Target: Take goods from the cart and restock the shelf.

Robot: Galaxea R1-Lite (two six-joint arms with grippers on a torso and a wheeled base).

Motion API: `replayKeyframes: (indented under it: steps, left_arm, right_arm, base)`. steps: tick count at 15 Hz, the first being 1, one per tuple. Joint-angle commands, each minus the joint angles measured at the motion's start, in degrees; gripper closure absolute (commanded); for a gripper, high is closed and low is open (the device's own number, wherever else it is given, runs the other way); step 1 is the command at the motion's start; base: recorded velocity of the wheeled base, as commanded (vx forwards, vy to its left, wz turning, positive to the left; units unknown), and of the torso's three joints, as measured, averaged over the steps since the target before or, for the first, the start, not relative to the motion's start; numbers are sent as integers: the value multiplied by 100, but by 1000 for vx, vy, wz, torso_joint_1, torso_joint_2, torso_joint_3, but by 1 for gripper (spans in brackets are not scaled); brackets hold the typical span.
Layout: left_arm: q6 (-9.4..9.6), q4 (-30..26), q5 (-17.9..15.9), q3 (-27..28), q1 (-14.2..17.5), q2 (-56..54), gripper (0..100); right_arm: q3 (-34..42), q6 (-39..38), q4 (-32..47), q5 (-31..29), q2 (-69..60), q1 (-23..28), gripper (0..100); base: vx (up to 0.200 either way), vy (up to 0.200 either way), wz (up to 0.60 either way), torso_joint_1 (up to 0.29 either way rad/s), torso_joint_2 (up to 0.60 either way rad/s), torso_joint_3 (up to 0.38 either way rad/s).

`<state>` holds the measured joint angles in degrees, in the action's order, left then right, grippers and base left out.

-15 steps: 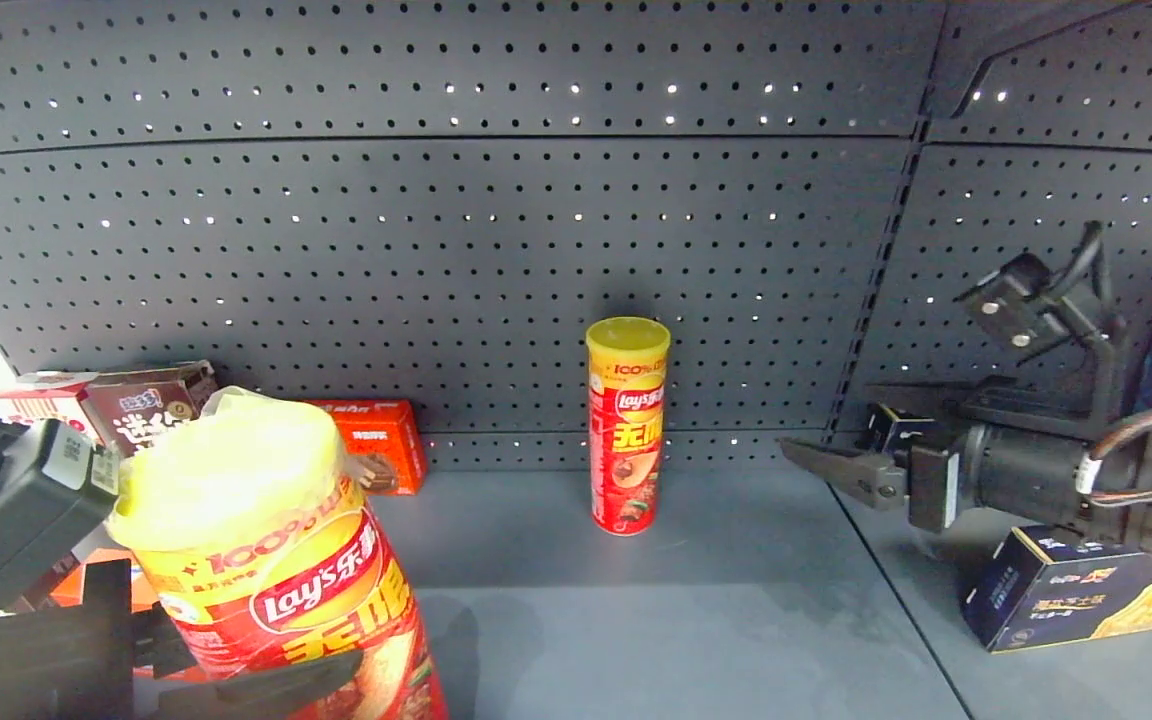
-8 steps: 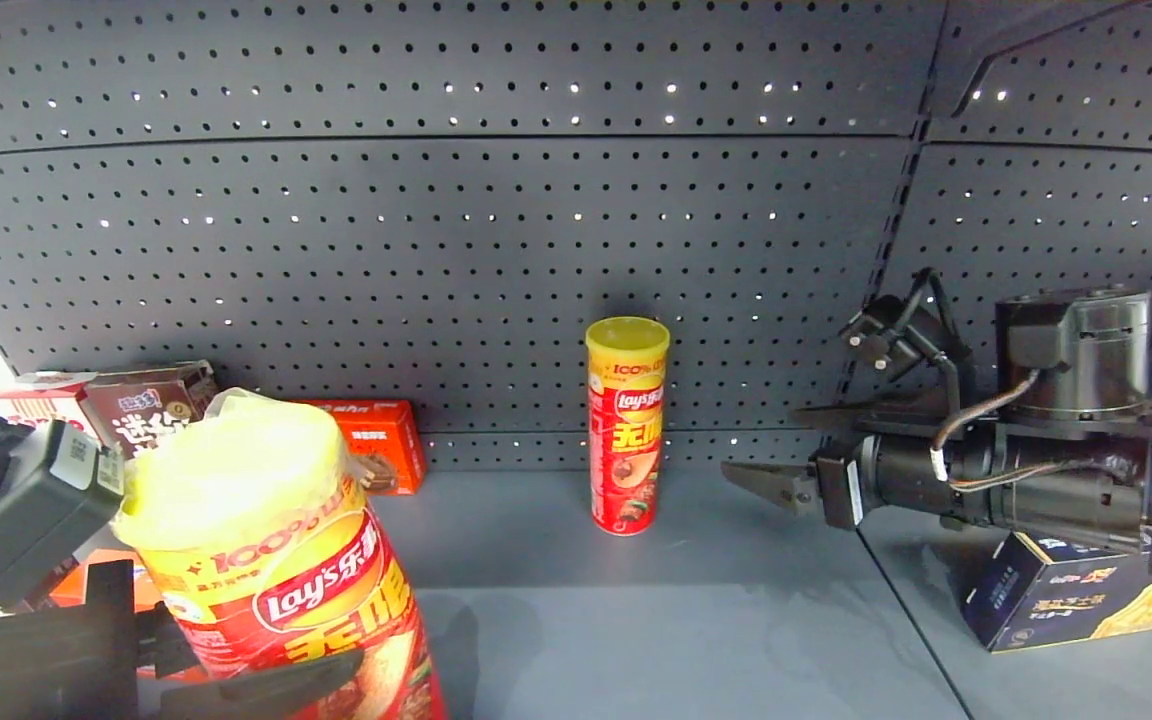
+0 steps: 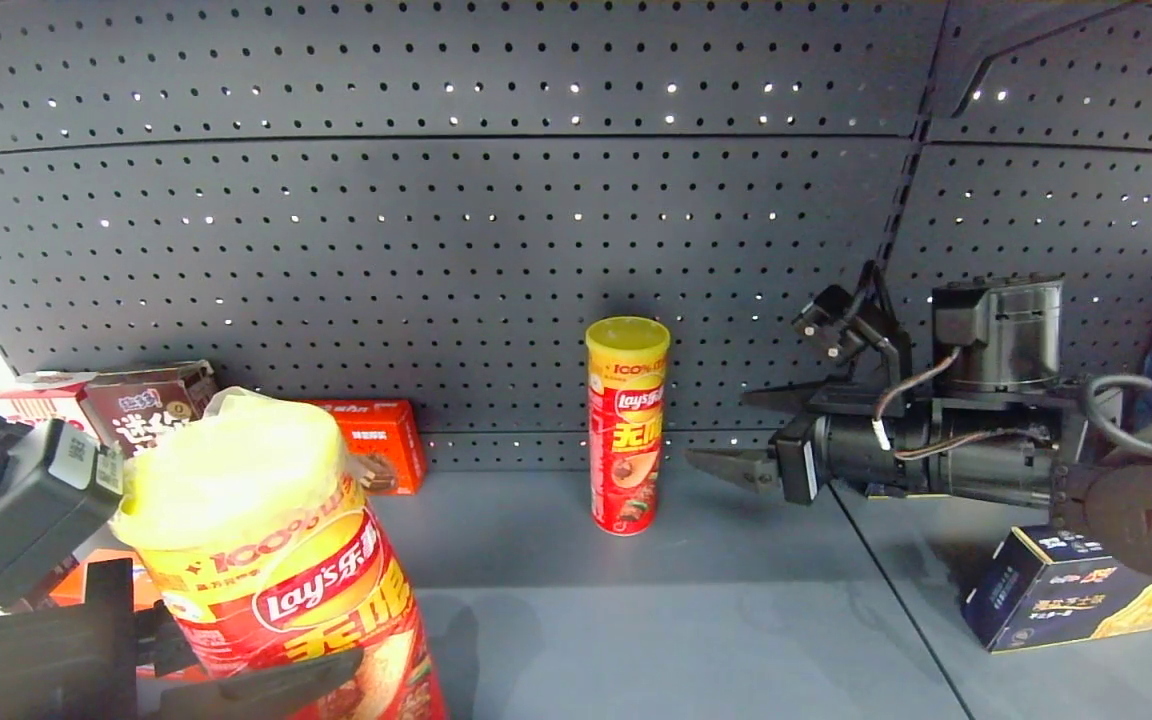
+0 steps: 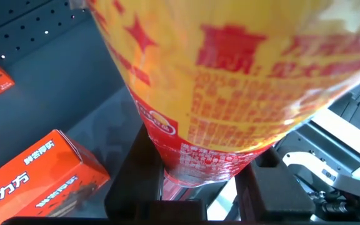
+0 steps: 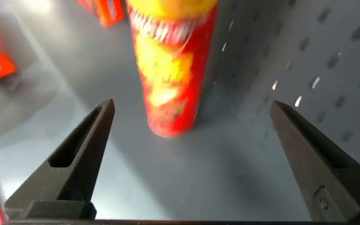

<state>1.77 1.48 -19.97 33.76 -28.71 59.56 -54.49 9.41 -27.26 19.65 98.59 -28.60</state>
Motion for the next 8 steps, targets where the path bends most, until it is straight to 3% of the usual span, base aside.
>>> replayKeyframes:
  steps: [1,2,4,8]
  left_arm:
    - [-1,2,2,-1,-3,3,100]
    - [8,11,2,17,-3,11,100]
    - [8,2,2,-9,23,3,100]
    - [8,11,2,-1,23,11,100]
  right_arm:
    - [-35,26,-166,56,310,74,0]
    - [-26,-1,-711,382,609,109,0]
    - [-35,-9,-930,707,776,144,0]
    - [-202,-9,-1010,759,952,162,0]
  base:
    - [0,0,0,0,0,0]
    - [0,0,0,0,0,0]
    - [0,0,0,0,0,0]
    - [0,0,0,0,0,0]
